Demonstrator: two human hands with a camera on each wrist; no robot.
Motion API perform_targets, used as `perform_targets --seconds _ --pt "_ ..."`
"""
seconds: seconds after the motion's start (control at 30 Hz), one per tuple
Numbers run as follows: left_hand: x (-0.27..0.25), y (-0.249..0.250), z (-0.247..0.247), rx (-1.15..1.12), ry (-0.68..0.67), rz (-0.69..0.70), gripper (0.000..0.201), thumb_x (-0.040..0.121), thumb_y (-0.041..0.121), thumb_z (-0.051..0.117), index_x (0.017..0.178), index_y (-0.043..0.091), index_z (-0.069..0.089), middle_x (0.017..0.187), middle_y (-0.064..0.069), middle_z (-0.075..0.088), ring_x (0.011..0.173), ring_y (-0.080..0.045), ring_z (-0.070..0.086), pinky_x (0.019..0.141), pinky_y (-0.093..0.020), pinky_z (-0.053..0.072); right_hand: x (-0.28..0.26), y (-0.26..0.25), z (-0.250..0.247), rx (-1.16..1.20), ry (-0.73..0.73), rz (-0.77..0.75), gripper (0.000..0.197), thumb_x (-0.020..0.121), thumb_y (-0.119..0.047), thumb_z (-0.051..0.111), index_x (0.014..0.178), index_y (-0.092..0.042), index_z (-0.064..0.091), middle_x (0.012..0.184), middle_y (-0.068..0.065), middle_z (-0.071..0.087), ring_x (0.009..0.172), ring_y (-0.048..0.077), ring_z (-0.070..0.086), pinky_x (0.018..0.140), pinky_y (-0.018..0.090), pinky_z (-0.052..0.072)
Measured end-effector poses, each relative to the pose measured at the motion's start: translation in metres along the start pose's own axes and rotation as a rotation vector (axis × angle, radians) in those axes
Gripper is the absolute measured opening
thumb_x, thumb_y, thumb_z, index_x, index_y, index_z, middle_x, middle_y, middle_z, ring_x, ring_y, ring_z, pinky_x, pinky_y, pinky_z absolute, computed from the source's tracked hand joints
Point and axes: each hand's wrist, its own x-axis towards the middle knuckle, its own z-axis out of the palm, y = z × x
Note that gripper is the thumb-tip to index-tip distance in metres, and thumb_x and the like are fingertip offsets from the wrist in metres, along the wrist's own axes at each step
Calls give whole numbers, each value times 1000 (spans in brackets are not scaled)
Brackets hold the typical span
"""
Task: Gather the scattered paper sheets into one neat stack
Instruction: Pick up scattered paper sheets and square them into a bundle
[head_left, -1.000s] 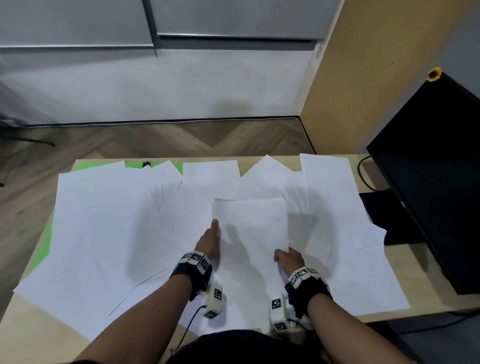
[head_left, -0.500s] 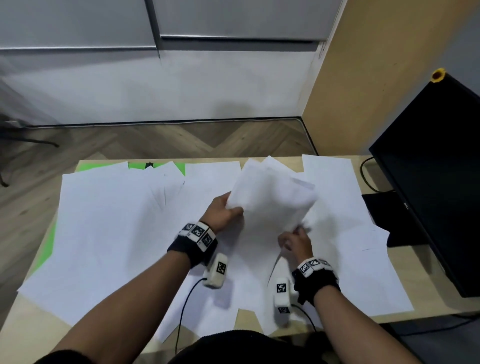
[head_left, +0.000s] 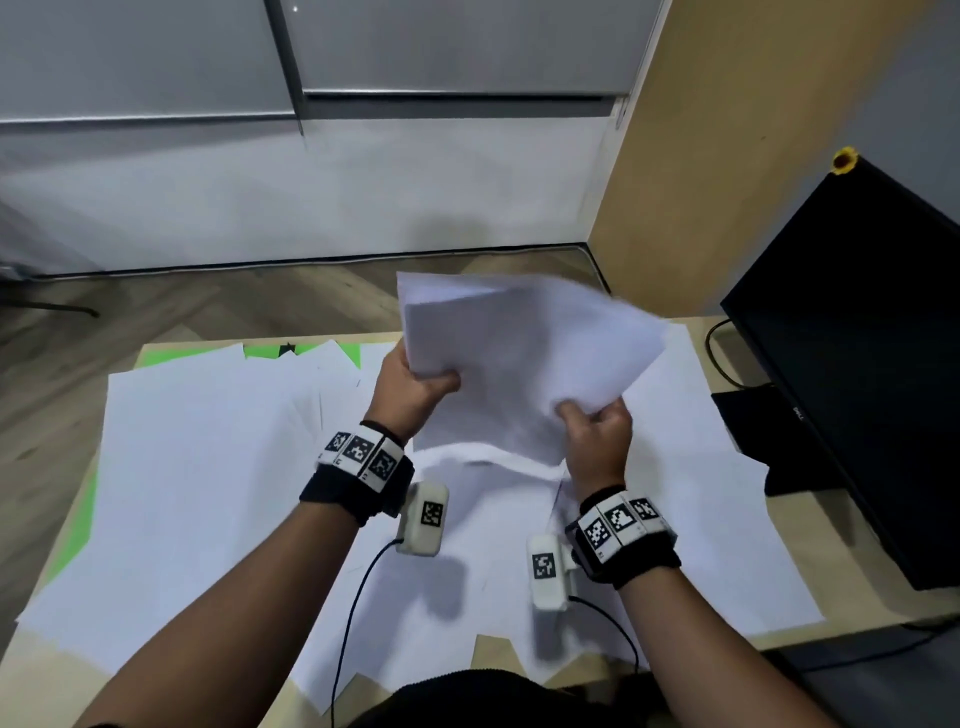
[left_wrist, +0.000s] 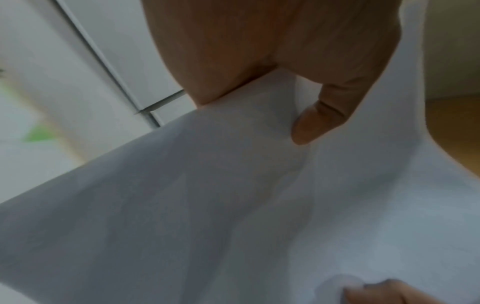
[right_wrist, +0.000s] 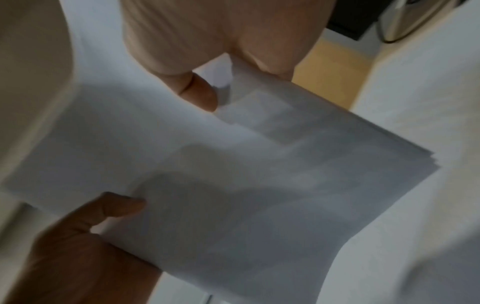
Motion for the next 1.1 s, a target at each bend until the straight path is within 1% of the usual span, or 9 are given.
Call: perform_targets --seconds 0.07,0.2,0.43,0.57,0.73,0.87,0.93,1.0,1.1 --pt "-5 -27 0 29 37 -115 36 48 21 71 83 18 64 79 -1 69 71 -18 61 66 -34 53 -7 22 -2 -87 -36 111 42 61 -20 66 100 -6 67 92 5 72 87 23 68 76 32 53" --pt "-15 -53 5 12 95 -298 20 51 13 64 71 15 64 71 -3 66 72 -24 57 66 -31 48 -15 46 -4 -204 -95 232 37 56 -24 61 88 -6 64 84 8 66 83 24 61 72 27 44" --pt "-12 -51 3 40 50 -250 21 54 11 65 74 13 66 74 -4 67 72 -23 59 69 -35 50 -13 40 1 -202 -60 209 31 57 -23 59 86 -12 64 82 1 68 81 23 62 74 32 49" --pt "-19 -67 -2 98 54 -393 27 47 12 61 75 12 65 78 -7 66 79 -29 60 72 -38 50 -23 56 5 -245 -89 336 42 55 -21 57 94 -11 66 92 6 71 93 30 66 84 40 54" --pt "-17 -65 -9 89 55 -389 30 43 7 60 72 12 66 80 -8 66 76 -25 59 73 -38 51 -24 46 4 -196 -75 282 25 72 4 62 86 -16 63 87 0 67 84 22 60 72 23 43" --pt "-26 -75 -17 147 36 -438 25 42 9 58 67 11 64 73 -5 63 73 -25 56 67 -30 46 -32 62 4 -191 -75 413 23 57 -14 60 78 -17 68 76 -3 69 79 25 62 73 41 51" --pt "-33 -86 -20 200 38 -481 24 41 11 57 64 10 63 71 -7 62 72 -26 55 66 -30 46 -39 65 4 -240 -116 438 30 55 -17 60 83 -12 70 83 5 69 81 25 62 69 31 45" --pt "-36 -91 -21 216 41 -484 24 41 11 56 65 11 63 71 -6 62 72 -26 55 66 -31 46 -39 61 4 -270 -127 395 18 68 -6 65 85 -11 68 85 7 68 80 23 60 66 24 42" --pt "-35 -88 -23 212 28 -469 25 43 11 56 67 11 63 73 -6 62 72 -25 55 66 -31 46 -37 60 4 -255 -112 370 21 76 5 60 87 -11 68 86 5 69 77 22 60 56 17 45"
